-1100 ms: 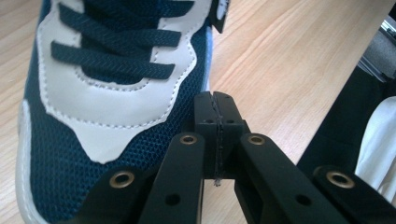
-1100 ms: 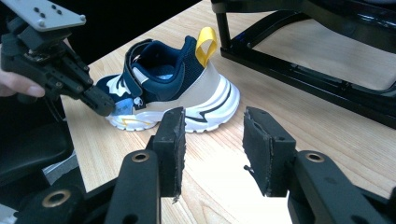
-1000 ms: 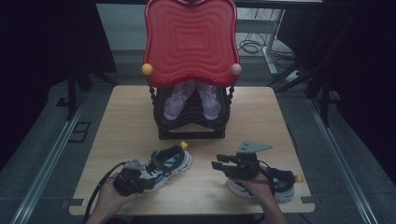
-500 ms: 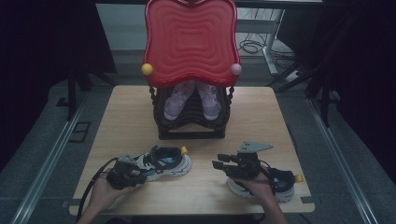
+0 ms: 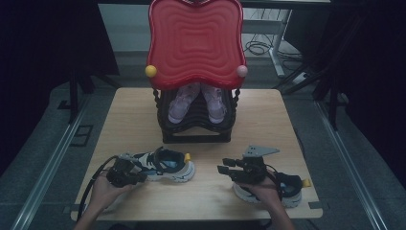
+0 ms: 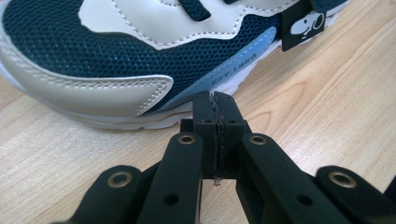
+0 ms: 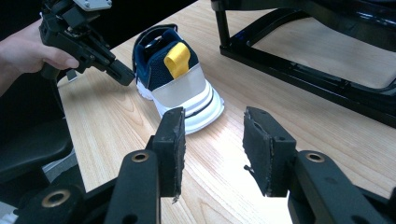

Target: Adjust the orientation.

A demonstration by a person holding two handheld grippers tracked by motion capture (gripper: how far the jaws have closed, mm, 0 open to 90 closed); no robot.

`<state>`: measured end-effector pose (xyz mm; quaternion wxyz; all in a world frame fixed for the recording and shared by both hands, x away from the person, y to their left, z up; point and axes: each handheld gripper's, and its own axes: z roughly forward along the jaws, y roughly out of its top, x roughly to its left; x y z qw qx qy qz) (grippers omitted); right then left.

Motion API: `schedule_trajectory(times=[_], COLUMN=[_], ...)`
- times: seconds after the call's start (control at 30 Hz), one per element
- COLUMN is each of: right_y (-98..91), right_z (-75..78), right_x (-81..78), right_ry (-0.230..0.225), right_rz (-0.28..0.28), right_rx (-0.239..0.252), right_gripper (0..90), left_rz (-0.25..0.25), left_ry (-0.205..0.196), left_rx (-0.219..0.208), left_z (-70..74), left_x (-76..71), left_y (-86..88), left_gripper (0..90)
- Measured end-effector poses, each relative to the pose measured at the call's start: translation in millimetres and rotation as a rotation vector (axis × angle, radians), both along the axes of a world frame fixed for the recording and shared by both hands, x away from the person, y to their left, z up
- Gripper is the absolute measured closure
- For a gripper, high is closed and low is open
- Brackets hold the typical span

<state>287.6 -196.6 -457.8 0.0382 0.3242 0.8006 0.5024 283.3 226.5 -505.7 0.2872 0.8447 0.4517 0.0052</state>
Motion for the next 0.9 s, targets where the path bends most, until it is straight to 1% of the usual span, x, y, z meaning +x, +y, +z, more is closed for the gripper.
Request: schedule_trajectory(times=[0.17,0.23,0.3,0.4,0.43,0.47,0.5,0.57,0.6,0.63,0.83,0.9], right_y=[0.4,0.4,0.1,-0.2,0.0,0.2,0.7,1.7,2.2,2.9,10.9,13.5], right_z=[-0.2,-0.2,0.0,0.0,-0.2,-0.2,-0.4,-0.7,-1.0,-1.2,-2.7,-2.4], right_x=[-0.1,-0.1,-0.1,0.0,0.3,0.3,0.6,0.5,0.6,0.6,1.3,2.1], right_ry=[0.001,0.001,0.000,-0.001,-0.001,0.000,-0.001,0.000,-0.003,-0.001,0.003,0.000], right_rz=[0.002,0.002,0.000,0.000,0.000,0.000,0.000,0.003,0.004,0.005,0.021,0.022], right_rx=[-0.001,0.001,0.001,-0.001,-0.001,-0.001,-0.002,-0.002,-0.002,-0.004,-0.013,-0.018], right_gripper=[58.9,58.9,58.9,58.9,58.9,58.8,58.9,58.9,58.9,58.9,58.9,58.5], left_rz=[-0.003,-0.009,-0.002,0.015,0.022,0.045,0.054,0.070,0.081,0.090,0.111,0.131], left_ry=[-0.008,-0.016,-0.036,-0.080,-0.093,-0.119,-0.135,-0.171,-0.190,-0.202,-0.238,-0.250], left_rx=[0.000,-0.008,-0.020,-0.053,-0.053,-0.058,-0.059,-0.046,-0.046,-0.055,-0.070,-0.069], left_z=[0.6,3.4,8.2,20.8,23.3,27.4,29.0,32.5,34.3,36.1,41.2,42.3], left_x=[-2.4,-4.3,-6.7,-10.3,-10.5,-10.4,-10.1,-10.0,-9.7,-8.8,-1.8,0.5], left_y=[0.2,1.2,4.0,12.8,14.4,16.9,17.9,18.8,19.3,19.9,19.5,20.0], left_gripper=[89.0,88.7,88.0,85.9,83.8,80.8,74.1,66.2,62.8,59.8,48.0,43.2])
